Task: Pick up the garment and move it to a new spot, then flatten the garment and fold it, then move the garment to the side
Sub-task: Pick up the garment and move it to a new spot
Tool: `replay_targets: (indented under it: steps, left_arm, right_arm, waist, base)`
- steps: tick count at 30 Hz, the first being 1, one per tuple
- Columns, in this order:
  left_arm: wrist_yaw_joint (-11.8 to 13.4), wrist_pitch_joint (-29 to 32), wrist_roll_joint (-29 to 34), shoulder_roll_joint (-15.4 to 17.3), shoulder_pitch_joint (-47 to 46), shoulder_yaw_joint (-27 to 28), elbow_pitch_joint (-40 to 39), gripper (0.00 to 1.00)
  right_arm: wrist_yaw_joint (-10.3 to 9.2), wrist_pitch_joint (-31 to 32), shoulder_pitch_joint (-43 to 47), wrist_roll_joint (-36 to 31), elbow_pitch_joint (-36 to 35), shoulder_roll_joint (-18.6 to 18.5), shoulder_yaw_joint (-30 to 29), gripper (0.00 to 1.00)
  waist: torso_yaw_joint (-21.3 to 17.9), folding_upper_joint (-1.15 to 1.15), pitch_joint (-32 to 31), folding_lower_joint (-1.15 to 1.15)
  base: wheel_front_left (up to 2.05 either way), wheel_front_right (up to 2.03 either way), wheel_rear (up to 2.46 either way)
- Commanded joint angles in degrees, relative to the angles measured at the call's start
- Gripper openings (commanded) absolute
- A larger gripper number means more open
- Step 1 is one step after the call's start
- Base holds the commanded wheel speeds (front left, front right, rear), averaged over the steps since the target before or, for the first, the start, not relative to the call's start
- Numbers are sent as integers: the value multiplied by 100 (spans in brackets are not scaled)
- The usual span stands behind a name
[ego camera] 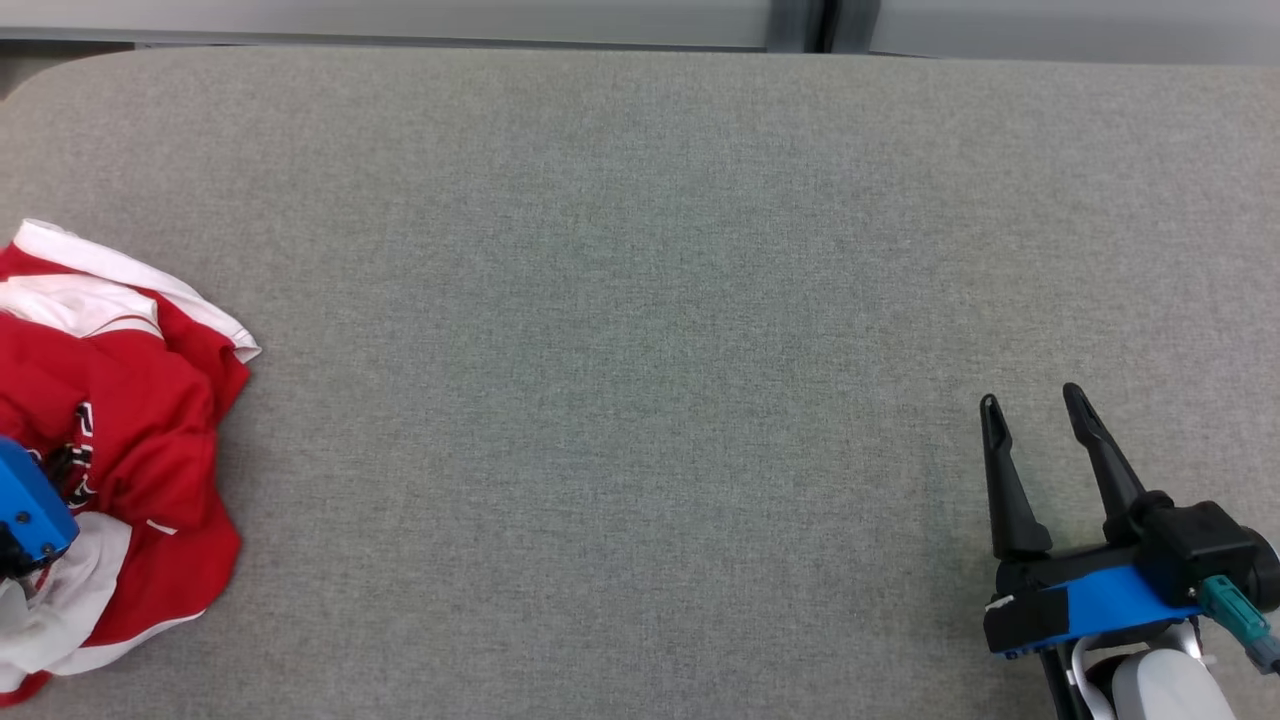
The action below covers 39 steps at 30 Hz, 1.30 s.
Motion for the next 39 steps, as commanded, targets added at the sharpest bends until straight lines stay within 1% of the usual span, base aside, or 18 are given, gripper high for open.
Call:
replay_targets:
  steps: [1, 3, 5, 9, 11, 13, 17, 22, 27, 29, 33, 37, 39]
  left_arm:
    - [-65, 69, -49, 42, 32, -18, -106, 0]
    - [-121, -9, 14, 130, -20, -42, -280, 0]
    - [-106, -117, 95, 181, -124, -56, -458, 0]
    - [-173, -155, 249, 321, -445, -186, -912, 0]
    - [-165, -168, 336, 404, -643, -236, -1190, 0]
    - [-148, -202, 406, 410, -890, -323, -1489, 0]
    - [-231, -163, 463, 311, -1380, -540, -2002, 0]
    - [-431, -61, 378, 62, -1927, -944, -2482, 0]
    - [-589, -34, 188, -310, -2208, -1347, -2831, 0]
    - [-629, -90, 204, -422, -2235, -1526, -2916, 0]
    - [-705, -140, 198, -715, -2033, -1988, -2907, 0]
    - [-767, -223, 210, -950, -1797, -2454, -2699, 0]
    - [-783, -362, 280, -1078, -1649, -2660, -2543, 0]
  right_arm:
    - [3, -25, -28, 34, 23, -27, -20, 100]
    - [3, -34, 1, 78, 56, -27, -44, 100]
    - [3, -44, 15, 126, 94, -27, -53, 100]
    - [3, -71, 20, 220, 185, -27, -51, 100]
    - [3, -89, 56, 285, 234, -28, -27, 100]
    - [3, -90, 102, 341, 295, -28, -25, 100]
    - [3, -114, 181, 479, 420, -27, 23, 100]
    - [3, -128, 281, 602, 537, -28, 42, 100]
    - [3, -130, 337, 615, 510, -28, -25, 100]
    - [3, -130, 367, 602, 481, -28, -67, 100]
    - [3, -127, 359, 601, 448, -28, -100, 100]
    - [3, -127, 316, 627, 412, -26, -83, 100]
    - [3, -127, 291, 666, 402, -27, -66, 100]
  waist:
    - [6, 0, -62, -1]
    - [35, 0, -155, -1]
    - [80, 0, -279, -1]
    - [192, 0, -553, -1]
    - [222, 0, -710, -1]
    - [245, 0, -861, -1]
    - [215, 0, -1143, -1]
    - [2, 0, -1460, -1]
    - [-361, 0, -1611, -1]
    - [-532, 0, -1620, -1]
    - [-893, 0, -1584, -1]
    - [-1248, 0, -1503, -1]
    - [-1404, 0, -1446, -1]
  base:
    - [0, 0, 0]
    - [0, 0, 0]
    - [0, 0, 0]
    - [0, 0, 0]
    - [0, 0, 0]
    - [0, 0, 0]
    - [0, 0, 0]
    - [0, 0, 0]
    - [0, 0, 0]
    - [0, 0, 0]
    - [0, 0, 0]
    - [0, 0, 0]
    - [0, 0, 0]
